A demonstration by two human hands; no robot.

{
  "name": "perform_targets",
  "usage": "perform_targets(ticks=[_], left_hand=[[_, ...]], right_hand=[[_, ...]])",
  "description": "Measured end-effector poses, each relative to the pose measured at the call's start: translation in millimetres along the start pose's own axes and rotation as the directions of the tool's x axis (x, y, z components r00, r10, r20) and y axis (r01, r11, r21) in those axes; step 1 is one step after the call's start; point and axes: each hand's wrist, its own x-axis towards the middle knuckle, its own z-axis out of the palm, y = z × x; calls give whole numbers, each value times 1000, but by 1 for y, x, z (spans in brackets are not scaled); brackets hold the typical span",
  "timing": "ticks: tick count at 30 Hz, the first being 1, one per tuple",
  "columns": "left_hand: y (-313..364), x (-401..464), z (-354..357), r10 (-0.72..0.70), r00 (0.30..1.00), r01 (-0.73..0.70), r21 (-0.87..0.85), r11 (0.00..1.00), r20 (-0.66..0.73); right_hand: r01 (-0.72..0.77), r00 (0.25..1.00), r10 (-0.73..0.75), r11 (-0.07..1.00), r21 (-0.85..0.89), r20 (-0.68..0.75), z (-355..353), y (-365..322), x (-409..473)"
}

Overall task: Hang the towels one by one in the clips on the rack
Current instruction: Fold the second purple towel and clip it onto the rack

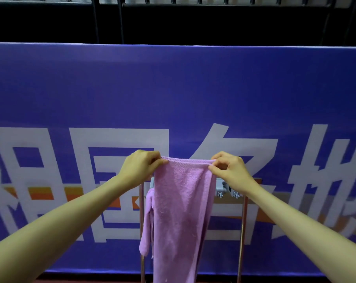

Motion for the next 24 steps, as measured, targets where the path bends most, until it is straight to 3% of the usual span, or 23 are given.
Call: perform_targets(ticks=[4,12,24], left_hand=[[1,-2,1,20,999,-20,10,1000,-25],[-2,-6,2,86,996,-86,25,996,-1],[8,-8,5,183,983,-181,-75,981,18]], right_hand=[[11,1000,-9,998,-69,25,0,-2,1],[-100,978,122,986,-135,167,-6,-8,0],[-139,977,155,983,-117,149,-11,-11,-10]])
